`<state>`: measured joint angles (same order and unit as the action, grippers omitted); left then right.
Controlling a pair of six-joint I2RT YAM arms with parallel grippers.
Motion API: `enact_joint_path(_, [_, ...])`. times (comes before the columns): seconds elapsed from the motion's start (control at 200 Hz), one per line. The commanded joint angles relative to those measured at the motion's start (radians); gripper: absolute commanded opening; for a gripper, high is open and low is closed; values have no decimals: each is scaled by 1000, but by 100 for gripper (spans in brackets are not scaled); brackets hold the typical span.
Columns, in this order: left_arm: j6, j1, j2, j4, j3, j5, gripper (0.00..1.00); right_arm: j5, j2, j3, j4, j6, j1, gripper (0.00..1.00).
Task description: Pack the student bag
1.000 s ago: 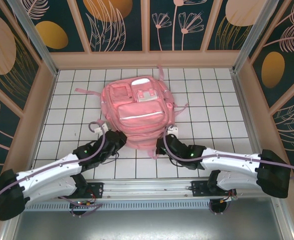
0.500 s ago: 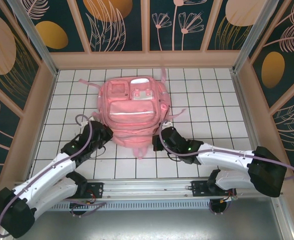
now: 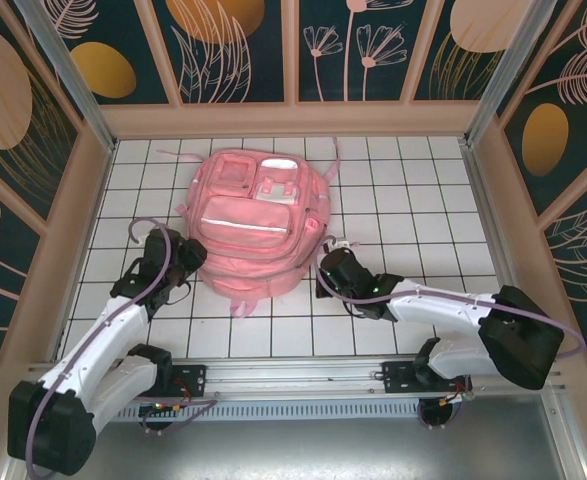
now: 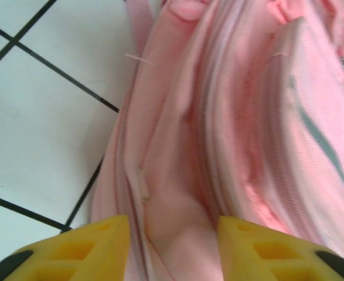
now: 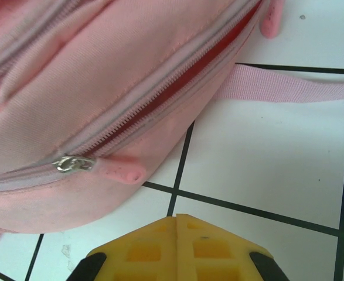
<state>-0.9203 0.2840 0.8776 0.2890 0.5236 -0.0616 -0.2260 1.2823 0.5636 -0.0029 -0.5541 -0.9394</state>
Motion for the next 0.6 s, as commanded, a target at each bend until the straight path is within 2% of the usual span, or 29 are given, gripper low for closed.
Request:
enact_joint_path(0.0, [0,0,-93,39,8,54,46,-10,21,1,22,30,-2,0])
enact_joint_path(0.08, [-25,3,-150,73,9,84,49,-1,22,-7,48,47,-2,0])
enact_joint_path(0.115, [-41,6,-169,80,7,106,49,-1,20,-10,57,48,-2,5])
enact_joint_path(0.185, [-84,24,-195,71,-11,146,48,-2,22,-10,73,52,-2,6])
enact_joint_path(0.235, [-126,54,-207,51,-30,160,47,-7,25,-8,78,54,-2,10])
enact_joint_path(0.455, [-316,314,-128,-129,-85,124,46,-10,25,-16,101,41,-4,21])
enact_joint_path(0.596, [-369,470,-26,-137,-22,40,47,-14,9,-32,110,33,-6,24])
